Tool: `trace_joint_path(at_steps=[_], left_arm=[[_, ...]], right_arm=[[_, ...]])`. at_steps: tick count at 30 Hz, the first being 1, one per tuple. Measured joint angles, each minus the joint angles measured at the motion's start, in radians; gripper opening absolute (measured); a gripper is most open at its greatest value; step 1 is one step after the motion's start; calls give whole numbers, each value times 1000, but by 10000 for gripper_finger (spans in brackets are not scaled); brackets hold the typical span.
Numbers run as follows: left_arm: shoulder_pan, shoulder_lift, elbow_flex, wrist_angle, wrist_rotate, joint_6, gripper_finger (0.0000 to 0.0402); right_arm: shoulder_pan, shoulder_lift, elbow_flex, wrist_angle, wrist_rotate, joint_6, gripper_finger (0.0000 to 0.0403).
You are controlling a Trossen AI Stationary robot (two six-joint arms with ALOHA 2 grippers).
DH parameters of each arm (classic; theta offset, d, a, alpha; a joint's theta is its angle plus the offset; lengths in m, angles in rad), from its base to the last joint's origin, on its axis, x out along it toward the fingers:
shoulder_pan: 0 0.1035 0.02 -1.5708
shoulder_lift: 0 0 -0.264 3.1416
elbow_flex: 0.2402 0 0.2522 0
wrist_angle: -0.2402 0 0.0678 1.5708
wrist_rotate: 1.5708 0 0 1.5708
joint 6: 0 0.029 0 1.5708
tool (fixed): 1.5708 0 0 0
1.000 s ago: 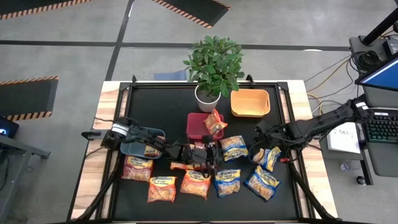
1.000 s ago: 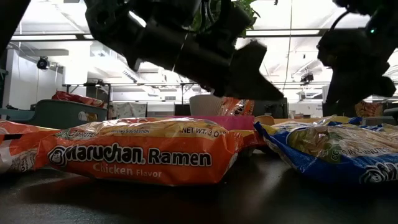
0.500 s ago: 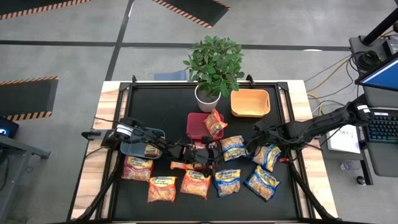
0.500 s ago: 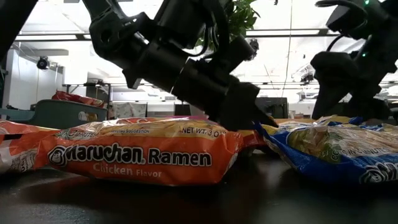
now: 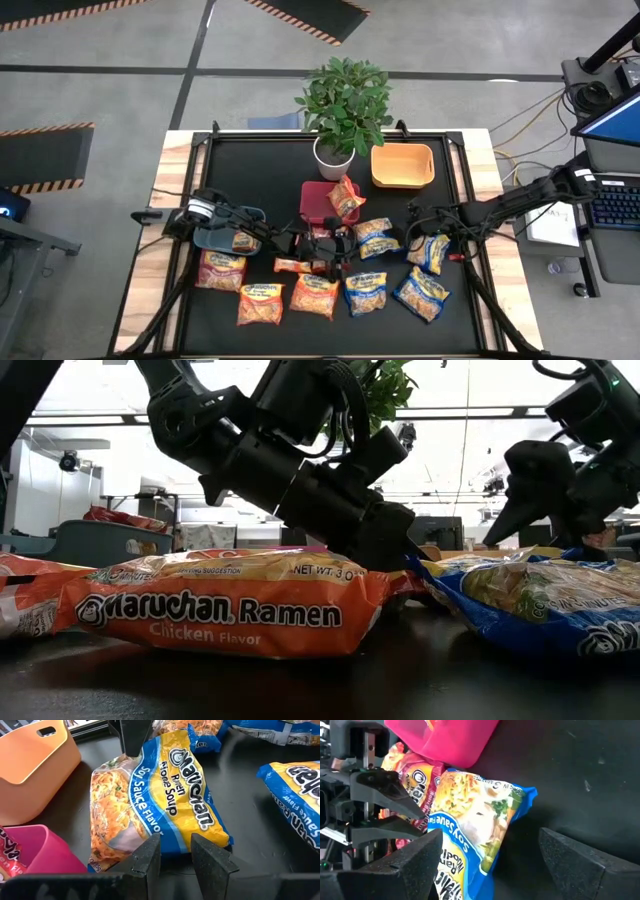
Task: Sort Maruchan noodles
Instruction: Put the top left blue noodle pack into the yellow bin
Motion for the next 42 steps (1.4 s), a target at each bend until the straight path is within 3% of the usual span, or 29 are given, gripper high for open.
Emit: trace_joint_path(at_steps=[8,15,26,30,42], left_arm=[[5,0,0,-1,0,-6,90],[9,0,0,-1,0,-10,90],[9,0,0,-1,0,-19,90],[9,0,-1,0,0,-19,90],[-13,-66,-2,-26,-1,-5,83]], right_arm=[[0,35,-1,14,1,0,317],[0,168,16,160,0,-32,315],[0,344,136,166,-26,-100,303],[0,354,153,166,-29,-107,261],[0,292,149,139,-83,-128,83]])
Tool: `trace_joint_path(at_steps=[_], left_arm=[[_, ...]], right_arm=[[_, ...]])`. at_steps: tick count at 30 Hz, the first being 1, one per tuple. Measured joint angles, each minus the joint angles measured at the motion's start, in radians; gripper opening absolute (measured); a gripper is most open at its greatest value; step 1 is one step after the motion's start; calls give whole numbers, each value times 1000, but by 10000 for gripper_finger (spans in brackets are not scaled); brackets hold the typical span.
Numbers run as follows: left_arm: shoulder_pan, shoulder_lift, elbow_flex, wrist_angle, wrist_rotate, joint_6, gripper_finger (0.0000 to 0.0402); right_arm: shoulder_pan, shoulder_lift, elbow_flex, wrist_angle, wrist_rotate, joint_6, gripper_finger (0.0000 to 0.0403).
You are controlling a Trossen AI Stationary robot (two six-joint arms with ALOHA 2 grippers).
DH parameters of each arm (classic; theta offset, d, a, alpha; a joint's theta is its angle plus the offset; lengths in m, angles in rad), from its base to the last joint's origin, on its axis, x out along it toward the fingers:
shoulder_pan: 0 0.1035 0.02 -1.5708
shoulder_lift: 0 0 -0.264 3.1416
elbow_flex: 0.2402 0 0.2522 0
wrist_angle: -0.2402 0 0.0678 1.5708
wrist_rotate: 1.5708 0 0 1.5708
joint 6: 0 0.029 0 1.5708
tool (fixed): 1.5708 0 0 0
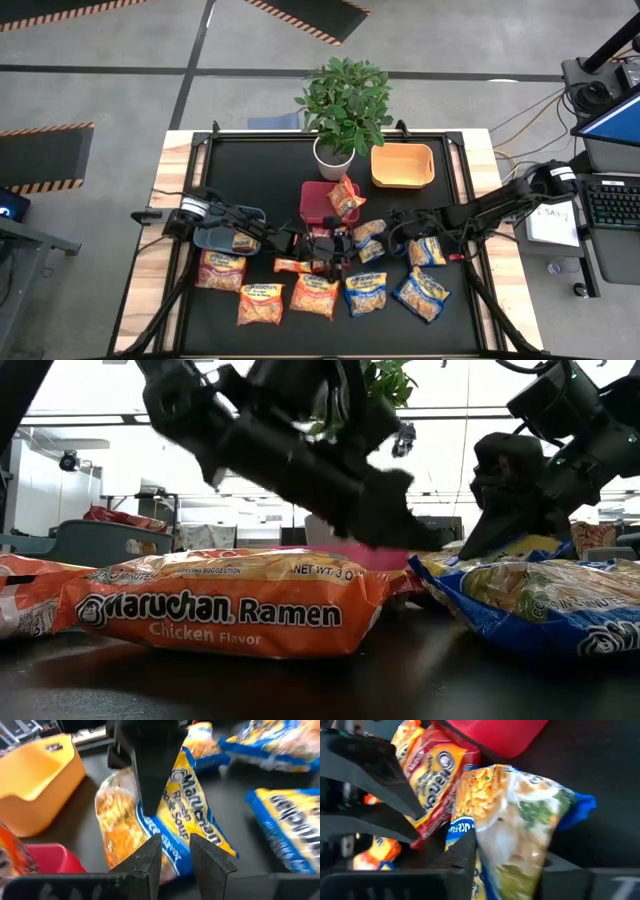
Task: Sort Maruchan noodles
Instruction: Put the top left blue noodle pack into the yellow bin
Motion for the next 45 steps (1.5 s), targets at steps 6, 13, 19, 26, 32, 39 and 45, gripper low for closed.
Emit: trace_joint_path(at_steps=[6,13,19,26,32,39,45], left_arm=[[-29,-167,-1,-180,-1,41,79],[-73,-411,-59,-343,0,75,79],[-97,-606,-187,-333,0,55,79],[-98,-745,-329,-271,-1,17,79],[-97,-823,-394,-237,-9,64,79],[-90,-845,-405,-238,-45,111,79],[-90,-844,-409,-242,-61,116,79]], right_arm=[[5,-80,3,-21,-55,-28,33],[9,-230,35,-41,-146,-58,17],[8,-350,174,-264,-107,-158,17],[-13,-366,494,-916,157,-184,17],[-139,-284,712,-1389,301,-103,17],[-394,-169,809,-1510,293,-240,17],[-626,-67,830,-1500,240,-432,17]])
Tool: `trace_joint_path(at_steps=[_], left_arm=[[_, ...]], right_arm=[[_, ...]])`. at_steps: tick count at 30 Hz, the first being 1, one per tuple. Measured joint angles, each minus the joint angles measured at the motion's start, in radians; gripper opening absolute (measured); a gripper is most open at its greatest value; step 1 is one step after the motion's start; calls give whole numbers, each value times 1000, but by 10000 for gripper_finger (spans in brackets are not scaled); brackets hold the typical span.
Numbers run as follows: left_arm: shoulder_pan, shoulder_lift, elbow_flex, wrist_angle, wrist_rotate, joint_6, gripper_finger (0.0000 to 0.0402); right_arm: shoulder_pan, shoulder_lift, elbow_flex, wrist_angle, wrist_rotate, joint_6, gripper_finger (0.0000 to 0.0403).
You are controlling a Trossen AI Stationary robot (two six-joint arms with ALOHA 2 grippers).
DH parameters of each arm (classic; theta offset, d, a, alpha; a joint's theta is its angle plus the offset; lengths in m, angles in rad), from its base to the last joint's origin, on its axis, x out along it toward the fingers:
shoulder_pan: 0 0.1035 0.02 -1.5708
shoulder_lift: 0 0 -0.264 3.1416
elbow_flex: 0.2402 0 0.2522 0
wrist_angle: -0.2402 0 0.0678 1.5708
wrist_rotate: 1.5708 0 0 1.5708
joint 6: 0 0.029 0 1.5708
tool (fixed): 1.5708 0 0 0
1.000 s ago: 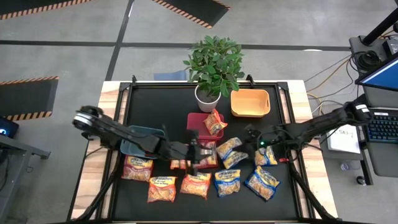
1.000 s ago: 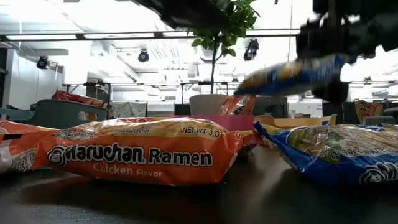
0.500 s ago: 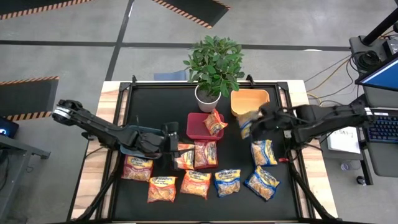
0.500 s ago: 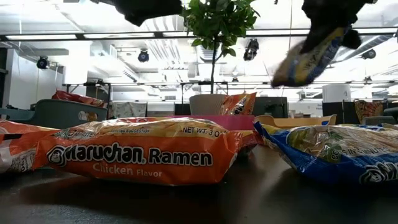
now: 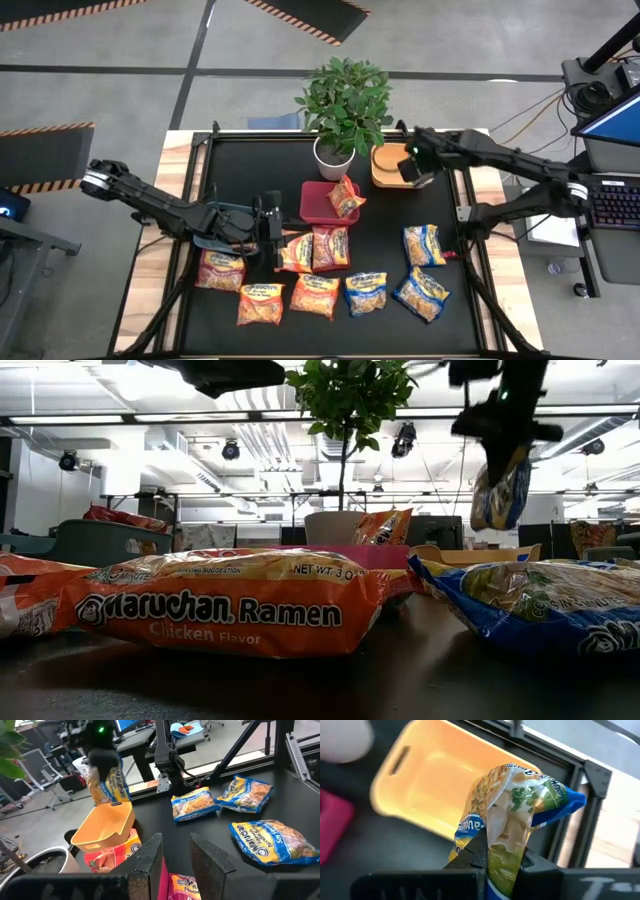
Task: Sort Maruchan noodles
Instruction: Put the top left blue noodle pack into the yellow bin
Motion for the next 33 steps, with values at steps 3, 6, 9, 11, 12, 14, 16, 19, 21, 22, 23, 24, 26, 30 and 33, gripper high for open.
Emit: trace_joint_path(at_steps=[3,6,9,11,12,14,16,19,21,22,23,24,26,30,33], left_arm=[[0,0,-6,1,0,0,79],[1,0,-8,2,-1,0,79],[2,0,-8,2,-2,-1,79],[2,0,-8,2,-2,-1,79],[2,1,-9,2,-2,-1,79],[2,1,-9,2,-2,-1,79],[2,1,-9,2,-2,-1,79],[2,1,-9,2,-3,-1,79],[2,1,-9,2,-3,-1,79],[2,1,-9,2,-3,-1,79],[2,1,-9,2,-3,-1,79],[2,1,-9,2,-3,-1,79],[2,1,-9,2,-11,-1,79],[2,1,-9,1,-28,-1,79],[2,1,-9,1,-29,-2,79]], right_arm=[[-85,47,-8,23,-5,-71,17],[-150,89,-16,60,-6,-123,17],[-189,129,-20,93,-10,-162,17],[-206,155,-22,109,-29,-172,17],[-212,168,-24,115,-33,-175,17],[-215,195,-29,123,-33,-177,17],[-215,222,-31,132,-29,-177,17],[-214,262,-36,135,-27,-178,17],[-214,287,-36,136,-19,-177,17],[-214,298,-36,136,-8,-177,17],[-214,308,-36,136,10,-177,18],[-214,316,-36,136,29,-175,18],[-214,328,-36,136,53,-175,18],[-216,339,-36,136,55,-175,28],[-218,340,-36,136,55,-175,51]])
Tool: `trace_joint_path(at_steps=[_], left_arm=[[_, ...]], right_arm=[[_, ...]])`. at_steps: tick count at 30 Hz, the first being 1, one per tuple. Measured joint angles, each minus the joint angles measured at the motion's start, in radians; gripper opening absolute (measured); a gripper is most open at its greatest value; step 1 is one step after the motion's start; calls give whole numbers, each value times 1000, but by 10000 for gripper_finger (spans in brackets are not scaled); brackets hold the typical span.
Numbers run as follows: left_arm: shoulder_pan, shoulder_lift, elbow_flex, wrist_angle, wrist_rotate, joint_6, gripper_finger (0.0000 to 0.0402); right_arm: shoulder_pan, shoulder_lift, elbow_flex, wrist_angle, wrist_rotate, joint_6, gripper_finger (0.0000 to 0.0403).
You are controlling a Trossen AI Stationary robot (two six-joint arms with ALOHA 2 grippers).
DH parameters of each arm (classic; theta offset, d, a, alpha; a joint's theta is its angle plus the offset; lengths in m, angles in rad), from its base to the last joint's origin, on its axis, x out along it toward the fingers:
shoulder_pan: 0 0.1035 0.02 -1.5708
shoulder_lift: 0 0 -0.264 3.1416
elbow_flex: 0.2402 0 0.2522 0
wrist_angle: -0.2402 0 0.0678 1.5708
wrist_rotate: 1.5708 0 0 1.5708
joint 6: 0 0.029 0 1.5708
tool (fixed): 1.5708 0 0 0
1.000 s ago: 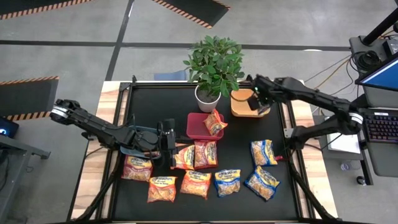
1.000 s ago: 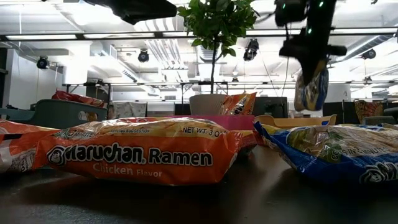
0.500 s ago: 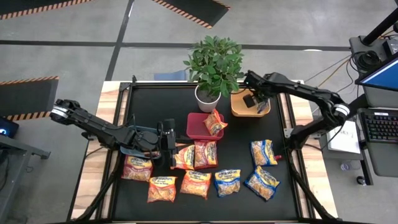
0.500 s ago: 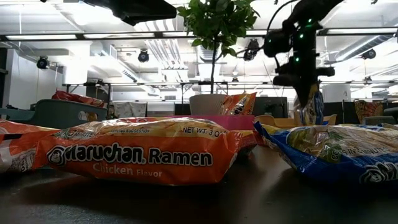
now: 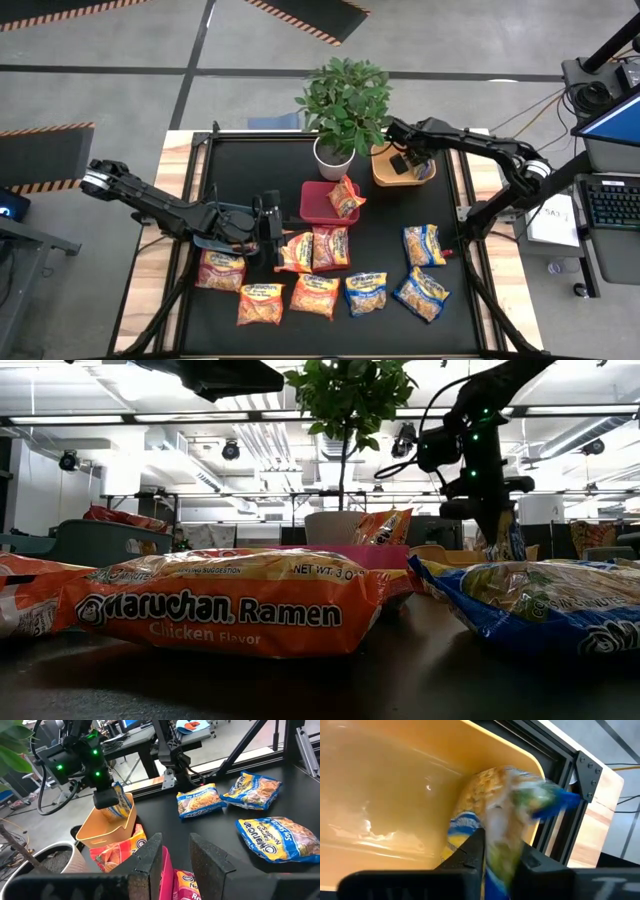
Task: Sort Maruchan noodles
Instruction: Put the top left blue noodle pack into the yellow bin, then put the top orange noodle pack into the red bin
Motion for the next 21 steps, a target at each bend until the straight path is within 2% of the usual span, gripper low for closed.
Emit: trace_joint_path(at_steps=[11,16,21], left_arm=[[0,0,0,0,0,-11,79],[0,0,0,-12,0,-65,79],[0,0,0,-60,0,-176,79]], right_arm=[[0,-26,7,-52,18,-10,150],[0,-70,47,-111,35,-9,173],[29,-184,52,-119,-4,13,184]])
